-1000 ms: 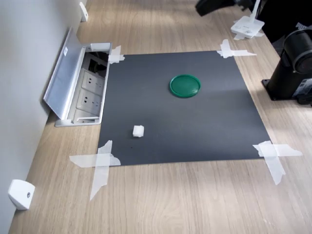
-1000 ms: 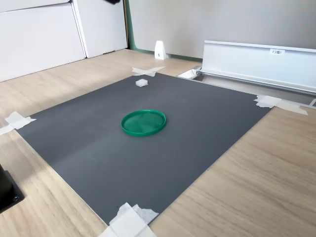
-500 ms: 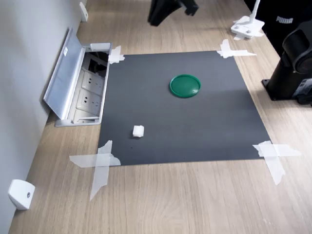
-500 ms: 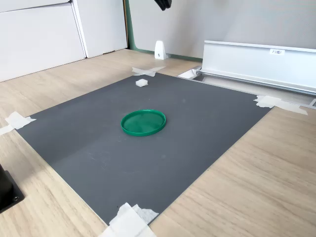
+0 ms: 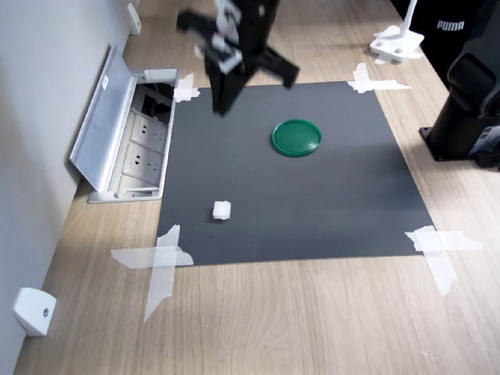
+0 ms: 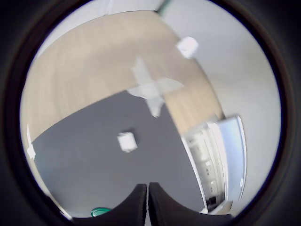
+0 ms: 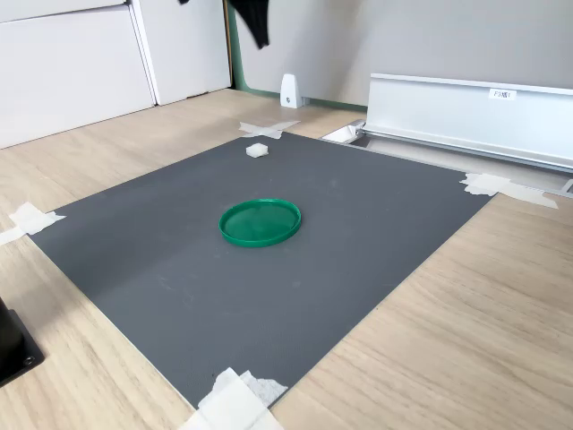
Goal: Grasp a white terminal and put it on the green lid.
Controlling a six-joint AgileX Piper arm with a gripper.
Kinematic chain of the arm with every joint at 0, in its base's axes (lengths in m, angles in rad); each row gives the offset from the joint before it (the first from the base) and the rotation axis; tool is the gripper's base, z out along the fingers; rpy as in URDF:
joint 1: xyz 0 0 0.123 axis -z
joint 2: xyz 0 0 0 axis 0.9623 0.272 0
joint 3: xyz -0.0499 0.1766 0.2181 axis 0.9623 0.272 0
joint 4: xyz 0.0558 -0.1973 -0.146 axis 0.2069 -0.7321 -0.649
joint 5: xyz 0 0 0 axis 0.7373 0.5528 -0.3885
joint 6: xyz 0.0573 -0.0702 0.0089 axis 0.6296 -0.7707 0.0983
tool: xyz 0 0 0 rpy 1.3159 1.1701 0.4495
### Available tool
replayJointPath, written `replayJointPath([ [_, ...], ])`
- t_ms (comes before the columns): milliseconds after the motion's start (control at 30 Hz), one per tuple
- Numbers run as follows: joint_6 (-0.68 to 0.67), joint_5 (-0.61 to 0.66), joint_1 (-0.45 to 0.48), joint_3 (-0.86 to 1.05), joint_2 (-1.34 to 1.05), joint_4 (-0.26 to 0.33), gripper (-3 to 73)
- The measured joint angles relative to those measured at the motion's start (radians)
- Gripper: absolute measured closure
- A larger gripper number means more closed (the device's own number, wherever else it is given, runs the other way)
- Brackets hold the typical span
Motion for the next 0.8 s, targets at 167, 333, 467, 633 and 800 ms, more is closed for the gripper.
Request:
replayJointPath([
  [167,-0.024,-0.010,-0.013,0.000,0.026,0.024,70.3],
  [333,-0.127,-0.011,-0.013,-0.001,0.064,0.010,69.0],
  [467,-0.200,0.016,-0.013,-0.014,0.092,0.005,61.5],
  [633,-0.223,0.082,-0.013,-0.074,0.142,0.014,41.2],
  [800,-0.222,0.086,-0.025,-0.134,0.174,0.029,15.3],
])
